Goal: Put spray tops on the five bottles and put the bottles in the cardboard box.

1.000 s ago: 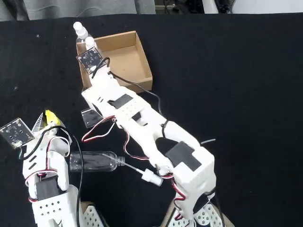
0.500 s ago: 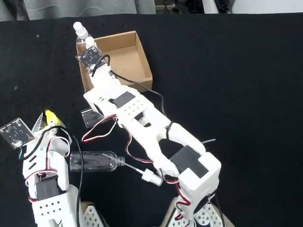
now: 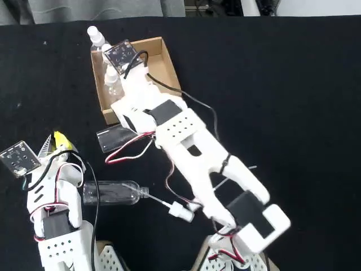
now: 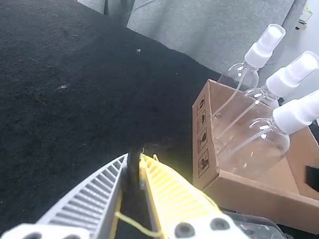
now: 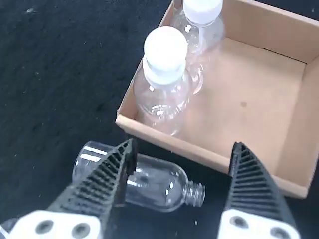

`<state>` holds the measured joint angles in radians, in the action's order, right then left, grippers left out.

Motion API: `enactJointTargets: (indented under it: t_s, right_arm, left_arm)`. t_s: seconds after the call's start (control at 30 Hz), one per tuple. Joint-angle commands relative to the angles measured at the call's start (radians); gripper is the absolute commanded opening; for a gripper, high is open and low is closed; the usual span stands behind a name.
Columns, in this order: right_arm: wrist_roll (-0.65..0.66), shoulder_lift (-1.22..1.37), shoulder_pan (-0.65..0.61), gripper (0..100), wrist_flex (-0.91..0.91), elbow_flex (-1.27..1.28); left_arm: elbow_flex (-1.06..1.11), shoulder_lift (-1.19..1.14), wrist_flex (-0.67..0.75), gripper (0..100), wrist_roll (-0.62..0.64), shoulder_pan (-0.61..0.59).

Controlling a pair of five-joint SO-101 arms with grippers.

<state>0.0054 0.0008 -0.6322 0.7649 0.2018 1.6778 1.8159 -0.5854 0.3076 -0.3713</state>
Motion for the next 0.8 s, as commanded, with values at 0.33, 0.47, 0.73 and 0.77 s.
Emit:
enactJointTargets:
  t_s: [0.33, 0.47, 0.73, 0.77]
  right_arm:
    - [0.0, -0.289, 0.023, 26.6, 0.201, -0.035]
    - [0.0, -0.329, 0.023, 26.6, 0.239, -0.036]
    - [0.0, -0.378, 0.017, 26.4, 0.29, -0.036]
    - [0.0, -0.381, 0.009, 26.3, 0.298, -0.036]
  left_arm:
    - [0.022, 0.009, 0.049, 3, -0.012, -0.107]
    - [0.022, 0.009, 0.049, 3, -0.012, -0.113]
    - [0.012, 0.009, 0.051, 3, -0.012, -0.202]
    - [0.012, 0.009, 0.051, 3, -0.012, -0.202]
